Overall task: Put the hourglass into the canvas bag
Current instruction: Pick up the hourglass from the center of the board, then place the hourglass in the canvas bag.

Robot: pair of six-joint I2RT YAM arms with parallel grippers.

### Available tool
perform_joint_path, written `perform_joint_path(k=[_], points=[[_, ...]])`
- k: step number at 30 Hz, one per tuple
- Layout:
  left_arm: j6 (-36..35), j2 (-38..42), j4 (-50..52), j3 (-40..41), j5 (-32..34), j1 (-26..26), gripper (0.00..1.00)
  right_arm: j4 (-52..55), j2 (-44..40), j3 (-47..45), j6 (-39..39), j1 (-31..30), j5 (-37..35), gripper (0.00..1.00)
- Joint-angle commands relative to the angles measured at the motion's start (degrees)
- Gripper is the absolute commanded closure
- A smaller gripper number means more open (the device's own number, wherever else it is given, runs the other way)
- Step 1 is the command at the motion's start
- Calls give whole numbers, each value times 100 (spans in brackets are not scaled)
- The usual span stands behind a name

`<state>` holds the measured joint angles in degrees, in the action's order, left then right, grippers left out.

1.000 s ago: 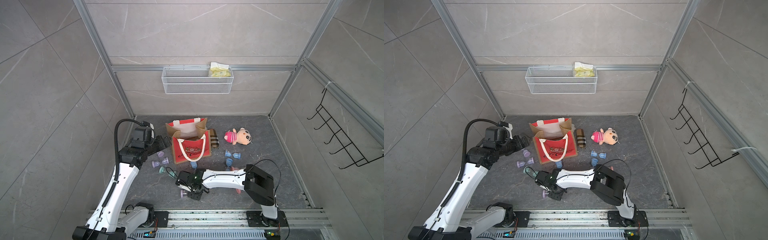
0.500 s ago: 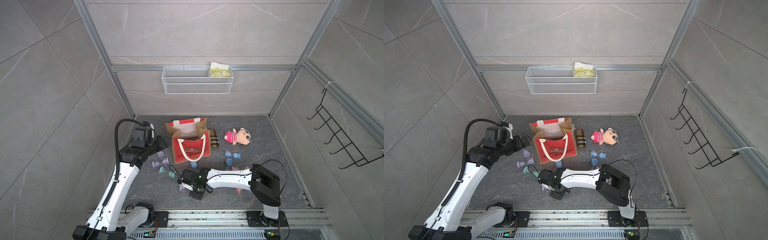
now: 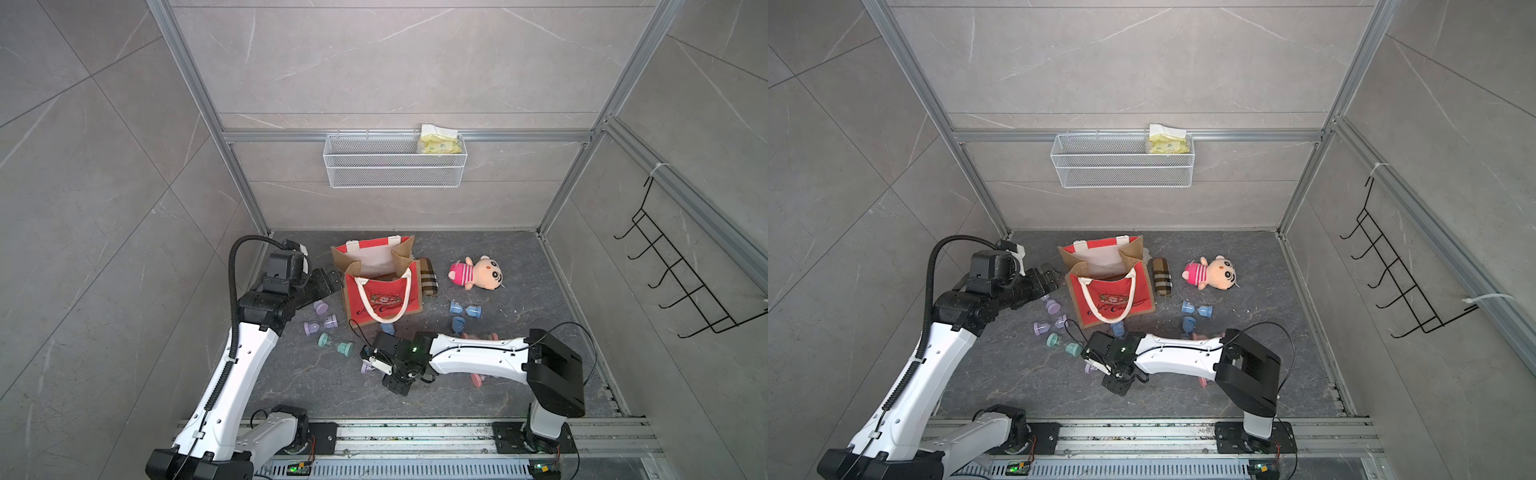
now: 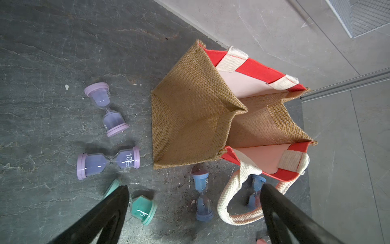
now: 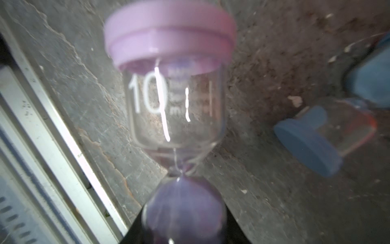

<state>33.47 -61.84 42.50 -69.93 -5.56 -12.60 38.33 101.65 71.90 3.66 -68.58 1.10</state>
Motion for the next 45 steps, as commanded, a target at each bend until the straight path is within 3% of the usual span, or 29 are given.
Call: perform_joint_path(k=[1,10,13,23,33,37,45], points=[[-106,121,146,-360,179,8,0,112,-584,39,261,21,52,100],[-396,-460,296,-1107,442,19,0,856,-1760,830,715,205,-22,100],[-379,-767,89,-1245,264,16,1,1137,-1893,1231,864,345,-69,100],[-107,-2105,-574,-1677,-217,8,15,1668,-1170,3198,1431,1166,-413,100],[-91,-3113,-948,-1993,-370,-85,28,1365,-295,3993,1918,1757,-598,100],[-143,-3327,-950,-2034,-298,-170,42,1253,-9,4150,1989,1907,-687,100],[-322,-3302,-976,-2026,-332,-197,85,1283,575,4784,2008,1990,-655,100]])
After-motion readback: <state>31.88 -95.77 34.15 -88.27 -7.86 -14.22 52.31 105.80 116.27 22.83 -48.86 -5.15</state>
